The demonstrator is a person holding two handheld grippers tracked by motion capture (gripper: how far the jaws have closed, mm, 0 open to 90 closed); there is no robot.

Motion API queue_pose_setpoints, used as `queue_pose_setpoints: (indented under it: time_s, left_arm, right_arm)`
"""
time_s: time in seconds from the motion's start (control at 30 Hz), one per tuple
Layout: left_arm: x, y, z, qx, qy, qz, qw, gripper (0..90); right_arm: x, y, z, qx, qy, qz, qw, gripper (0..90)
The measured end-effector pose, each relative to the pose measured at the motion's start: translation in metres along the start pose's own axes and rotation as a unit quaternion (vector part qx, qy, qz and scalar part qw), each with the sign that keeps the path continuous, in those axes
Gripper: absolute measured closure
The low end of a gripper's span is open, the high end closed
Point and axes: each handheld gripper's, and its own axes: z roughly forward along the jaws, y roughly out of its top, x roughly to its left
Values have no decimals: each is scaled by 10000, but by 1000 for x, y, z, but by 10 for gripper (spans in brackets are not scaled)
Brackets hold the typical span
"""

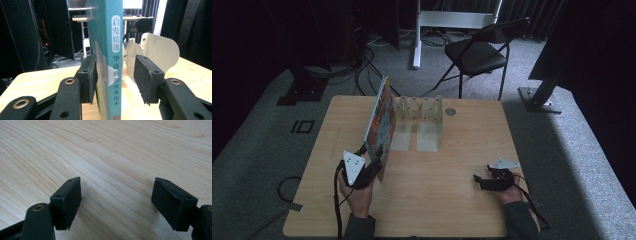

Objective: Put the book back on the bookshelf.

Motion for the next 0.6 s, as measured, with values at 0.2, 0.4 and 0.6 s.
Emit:
queue_pose_setpoints:
  time_s: [0.2, 0.4, 0.6]
  left_arm:
    - [-1, -1, -7, -3, -20, 41, 10000, 536]
    - [-1, -3, -17, -9, -17, 71, 10000, 537]
    - [-2, -5, -28, -61, 32, 66, 10000, 544]
  right_arm:
    - [0, 0, 0, 0, -1, 1, 10000, 238]
    - [0, 0, 0, 1, -2, 3, 10000, 238]
    - [0, 0, 0, 0, -1, 1, 10000, 238]
